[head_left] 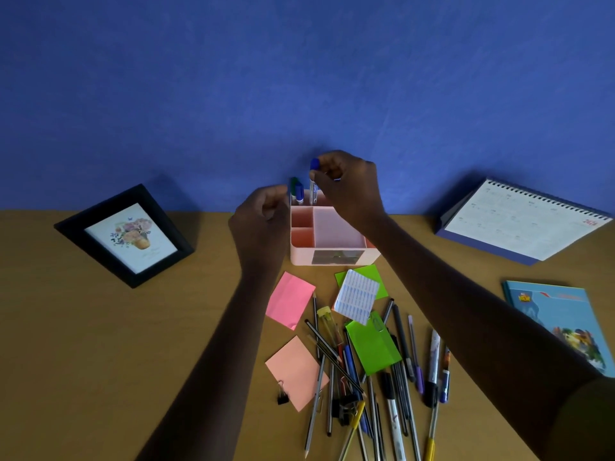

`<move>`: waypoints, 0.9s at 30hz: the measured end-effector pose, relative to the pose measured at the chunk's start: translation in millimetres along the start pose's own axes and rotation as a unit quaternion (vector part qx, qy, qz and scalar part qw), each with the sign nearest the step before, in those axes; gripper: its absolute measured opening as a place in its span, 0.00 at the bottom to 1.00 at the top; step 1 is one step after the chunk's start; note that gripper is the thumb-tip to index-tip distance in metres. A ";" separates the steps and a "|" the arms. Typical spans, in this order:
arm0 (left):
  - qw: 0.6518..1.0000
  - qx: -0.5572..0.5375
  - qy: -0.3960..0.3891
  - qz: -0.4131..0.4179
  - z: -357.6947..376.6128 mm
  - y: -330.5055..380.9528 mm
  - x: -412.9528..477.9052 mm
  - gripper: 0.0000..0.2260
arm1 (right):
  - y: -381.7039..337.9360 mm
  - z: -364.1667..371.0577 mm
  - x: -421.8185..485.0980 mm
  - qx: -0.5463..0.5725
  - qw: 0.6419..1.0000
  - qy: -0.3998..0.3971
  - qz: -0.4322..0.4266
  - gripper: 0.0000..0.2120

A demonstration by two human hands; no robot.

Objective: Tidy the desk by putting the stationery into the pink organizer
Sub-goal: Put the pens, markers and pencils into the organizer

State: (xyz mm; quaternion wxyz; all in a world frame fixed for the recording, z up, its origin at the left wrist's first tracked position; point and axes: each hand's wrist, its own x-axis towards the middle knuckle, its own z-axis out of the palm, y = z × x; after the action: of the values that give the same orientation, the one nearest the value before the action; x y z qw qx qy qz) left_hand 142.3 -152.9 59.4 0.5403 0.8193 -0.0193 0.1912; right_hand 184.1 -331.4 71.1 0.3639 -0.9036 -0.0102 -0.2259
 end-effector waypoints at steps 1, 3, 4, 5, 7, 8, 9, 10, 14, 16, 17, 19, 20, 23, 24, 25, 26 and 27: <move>1.000 0.001 0.003 -0.024 -3.0 -5.0 -6.9 0.07 | 3.8 4.1 -2.3 -0.012 1.000 -0.002 0.004 0.05; 0.997 -0.011 0.002 -0.080 -8.4 -16.6 -22.5 0.07 | 10.3 12.7 -5.7 -0.029 0.999 -0.010 0.017 0.05; 0.995 -0.020 -0.002 -0.102 -10.2 -22.7 -31.3 0.07 | 13.2 16.9 -6.7 -0.037 0.999 -0.012 0.021 0.05; 0.993 -0.025 -0.007 -0.117 -12.0 -28.4 -39.7 0.07 | 15.4 20.4 -7.0 -0.044 0.999 -0.016 0.025 0.05; 0.990 -0.023 -0.019 -0.137 -15.1 -36.4 -55.6 0.08 | 17.6 25.5 -6.5 -0.048 0.998 -0.031 0.038 0.06; 0.989 -0.022 -0.026 -0.145 -16.5 -39.0 -62.8 0.08 | 18.6 27.4 -5.6 -0.052 0.997 -0.039 0.044 0.06; 0.988 -0.018 -0.033 -0.150 -17.9 -40.9 -69.7 0.08 | 19.7 29.1 -4.3 -0.057 0.996 -0.045 0.049 0.06; 0.987 -0.012 -0.041 -0.154 -19.2 -42.2 -75.9 0.08 | 20.8 30.7 -2.9 -0.062 0.995 -0.051 0.054 0.06; 0.982 -0.012 -0.077 -0.174 -22.9 -47.5 -101.7 0.08 | 24.2 38.2 -1.5 -0.092 0.991 -0.073 0.062 0.07; 0.978 -0.023 -0.100 -0.184 -23.5 -49.4 -117.0 0.08 | 24.5 41.1 -3.4 -0.101 0.989 -0.079 0.067 0.08; 0.975 -0.030 -0.112 -0.187 -23.1 -49.7 -125.2 0.08 | 24.8 42.0 -4.0 -0.101 0.990 -0.078 0.068 0.08; 0.971 -0.046 -0.136 -0.191 -21.7 -49.5 -140.5 0.07 | 24.7 42.3 -4.8 -0.095 0.990 -0.077 0.071 0.08; 0.969 -0.053 -0.145 -0.193 -20.0 -48.8 -147.6 0.07 | 24.0 41.5 -5.7 -0.092 0.990 -0.076 0.070 0.08; 0.966 -0.058 -0.159 -0.195 -12.9 -44.9 -167.8 0.06 | 23.2 34.2 -8.8 -0.082 0.993 -0.062 0.058 0.08; 0.965 -0.057 -0.164 -0.197 -10.5 -41.8 -173.3 0.06 | 22.9 30.3 -10.7 -0.086 0.993 -0.057 0.058 0.08; 0.963 -0.056 -0.172 -0.199 -7.9 -38.5 -178.8 0.06 | 21.7 25.5 -13.5 -0.092 0.993 -0.052 0.060 0.11; 0.962 -0.056 -0.182 -0.198 -5.1 -35.4 -184.1 0.06 | 20.6 20.6 -16.9 -0.095 0.993 -0.047 0.061 0.13; 0.960 -0.055 -0.192 -0.194 -2.2 -32.7 -189.8 0.07 | 19.5 14.6 -21.9 -0.092 0.993 -0.041 0.064 0.13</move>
State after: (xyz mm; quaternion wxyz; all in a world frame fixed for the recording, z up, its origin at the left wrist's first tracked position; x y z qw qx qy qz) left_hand -26.4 -170.5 -32.0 0.5975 0.7975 0.0265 -0.0798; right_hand 173.9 -332.8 39.9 0.2924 -0.9404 0.0533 -0.1653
